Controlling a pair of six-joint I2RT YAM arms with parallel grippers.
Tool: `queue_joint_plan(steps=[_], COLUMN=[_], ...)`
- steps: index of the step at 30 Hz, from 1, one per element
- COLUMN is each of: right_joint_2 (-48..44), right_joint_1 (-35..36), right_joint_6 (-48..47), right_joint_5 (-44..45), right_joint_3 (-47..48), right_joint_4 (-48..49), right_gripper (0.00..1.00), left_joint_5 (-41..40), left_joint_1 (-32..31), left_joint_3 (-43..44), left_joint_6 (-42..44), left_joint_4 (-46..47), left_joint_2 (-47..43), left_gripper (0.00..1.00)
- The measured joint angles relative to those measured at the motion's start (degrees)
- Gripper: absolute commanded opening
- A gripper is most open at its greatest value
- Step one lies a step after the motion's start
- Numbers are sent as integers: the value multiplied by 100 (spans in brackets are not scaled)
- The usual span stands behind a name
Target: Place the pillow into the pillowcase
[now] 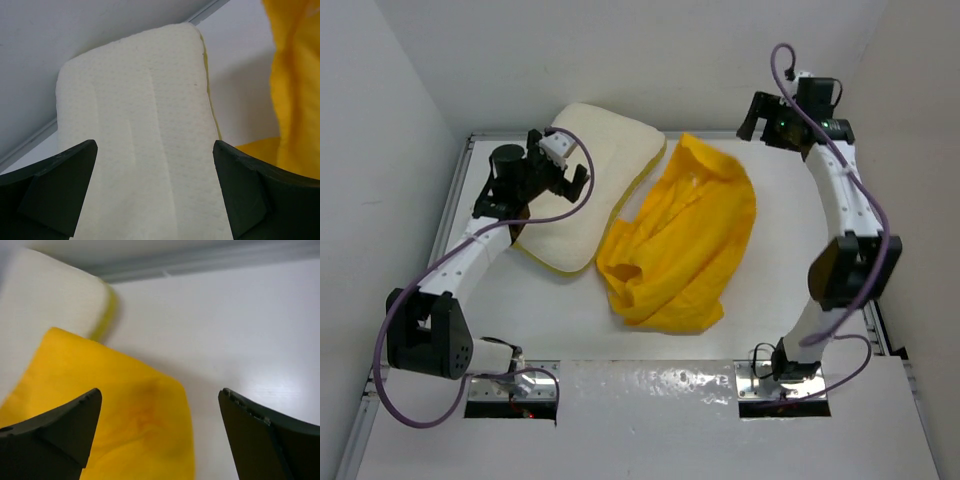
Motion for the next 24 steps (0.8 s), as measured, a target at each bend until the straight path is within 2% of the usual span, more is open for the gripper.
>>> queue_joint_plan(steps=[3,4,5,6,7,8,9,10,11,13,14,17,20,22,23,24], right_joint_2=[1217,1462,1537,1480,1320,1064,767,431,153,-214,-282,-168,66,260,385,529], right_joint_1=[-26,-4,20,68,122,203,308,424,538,796,918,1198,1290,1279,1276,1274], right_joint_6=[-332,-411,-461,-525,-605,-588,-575,-564,-531,-474,-404,-125,431,809,984,1163], right_joint_5=[841,988,1093,1152,1165,1193,1204,1196,1193,1147,1139,1198,1425,1690,1810,1912], right_joint_3=[839,920,831,479,105,-407,-918,-1423,-1794,-2271,-2376,-2474,-2686,-2817,-2876,-2922], right_joint_4=[-1231,-1410,-1513,-1484,-1475,-1349,-1224,-1134,-1123,-931,-881,-599,-247,-170,-129,-87], right_gripper=[99,97,80,46,17,3,11,26,40,63,73,81,91,91,91,87], left_joint_5=[-20,-2,57,146,243,367,463,544,627,723,756,791,470,55,-184,-452], left_joint_1=[0,-2,-4,-11,-20,-48,-98,-184,-295,-573,-695,-964,-984,-984,-984,-984], left_joint_3=[-199,-262,-328,-391,-446,-514,-588,-671,-750,-868,-903,-933,-938,-938,-938,-938], left_joint_6=[190,275,358,448,568,743,870,1023,1152,1335,1349,1250,946,870,883,957], left_joint_4=[-59,-92,-170,-278,-396,-514,-632,-745,-855,-1001,-1014,-874,-557,-417,-396,-393], left_joint_2=[-81,-90,-92,-92,-92,-92,-92,-92,-90,-48,-2,225,400,452,461,472], left_gripper=[99,92,71,60,47,34,32,32,44,54,65,77,89,100,100,100])
